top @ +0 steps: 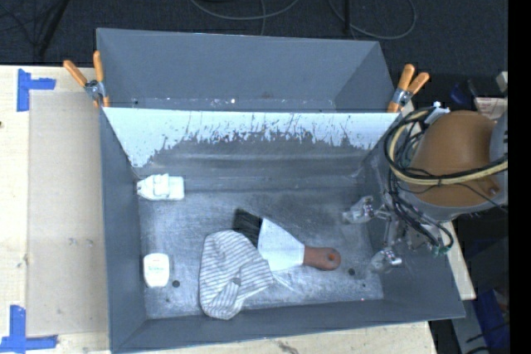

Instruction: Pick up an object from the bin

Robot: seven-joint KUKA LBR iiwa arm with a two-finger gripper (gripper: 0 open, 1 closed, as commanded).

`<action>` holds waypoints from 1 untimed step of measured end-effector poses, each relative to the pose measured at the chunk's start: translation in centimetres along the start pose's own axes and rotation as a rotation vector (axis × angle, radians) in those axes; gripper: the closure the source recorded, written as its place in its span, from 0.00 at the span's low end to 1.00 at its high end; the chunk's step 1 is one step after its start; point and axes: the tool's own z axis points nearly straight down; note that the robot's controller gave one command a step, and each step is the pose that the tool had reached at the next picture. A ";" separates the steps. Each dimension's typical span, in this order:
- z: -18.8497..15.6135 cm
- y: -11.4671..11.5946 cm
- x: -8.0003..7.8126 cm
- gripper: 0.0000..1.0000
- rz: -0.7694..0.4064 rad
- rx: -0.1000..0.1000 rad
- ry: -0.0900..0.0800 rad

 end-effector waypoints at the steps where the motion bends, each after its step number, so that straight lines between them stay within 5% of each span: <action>1: 0.5 -0.3 0.2 0.00 0.004 -0.001 0.002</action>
Offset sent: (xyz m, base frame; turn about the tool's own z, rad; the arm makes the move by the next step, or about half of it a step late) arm -0.0075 0.0682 -0.0293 0.0065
